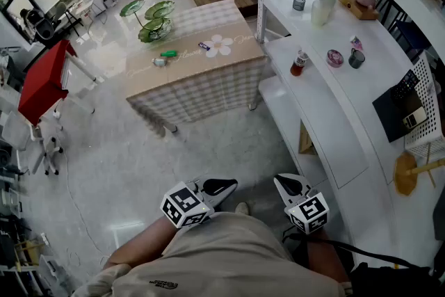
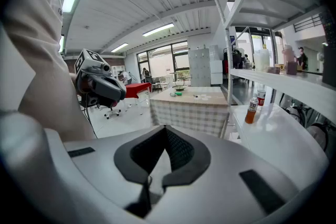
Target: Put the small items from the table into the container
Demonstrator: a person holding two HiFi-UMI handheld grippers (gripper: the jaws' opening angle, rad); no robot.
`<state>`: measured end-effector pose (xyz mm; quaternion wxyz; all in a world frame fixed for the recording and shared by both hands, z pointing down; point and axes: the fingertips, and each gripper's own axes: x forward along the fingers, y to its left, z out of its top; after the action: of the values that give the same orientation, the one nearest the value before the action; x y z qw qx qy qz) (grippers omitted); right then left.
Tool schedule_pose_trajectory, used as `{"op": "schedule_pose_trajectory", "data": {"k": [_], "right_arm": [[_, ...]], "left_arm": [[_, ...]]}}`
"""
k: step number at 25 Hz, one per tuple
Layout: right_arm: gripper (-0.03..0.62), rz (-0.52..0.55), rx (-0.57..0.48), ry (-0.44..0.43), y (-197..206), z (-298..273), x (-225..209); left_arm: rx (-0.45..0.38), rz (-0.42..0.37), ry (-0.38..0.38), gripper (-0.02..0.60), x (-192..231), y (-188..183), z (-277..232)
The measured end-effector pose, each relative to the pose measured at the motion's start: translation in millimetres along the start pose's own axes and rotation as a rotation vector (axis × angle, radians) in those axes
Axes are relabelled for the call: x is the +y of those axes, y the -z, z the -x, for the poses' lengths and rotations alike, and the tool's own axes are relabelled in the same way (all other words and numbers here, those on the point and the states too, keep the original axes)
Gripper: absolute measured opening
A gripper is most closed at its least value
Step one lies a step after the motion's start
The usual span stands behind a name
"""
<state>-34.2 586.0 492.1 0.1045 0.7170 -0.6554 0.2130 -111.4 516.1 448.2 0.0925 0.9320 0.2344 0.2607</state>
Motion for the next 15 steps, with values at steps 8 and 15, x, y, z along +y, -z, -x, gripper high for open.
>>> {"op": "schedule_pose_trajectory", "data": {"k": [8,15], "right_arm": [[0.014,0.018,-0.003,-0.006,2,-1,0],[0.014,0.023,0.032,-0.054,1,-33,4]], "left_arm": [[-0.021,0.012,-0.011,0.008,-4,2,4],[-0.061,0.057,-0.067,0.008,23,1,18]]}}
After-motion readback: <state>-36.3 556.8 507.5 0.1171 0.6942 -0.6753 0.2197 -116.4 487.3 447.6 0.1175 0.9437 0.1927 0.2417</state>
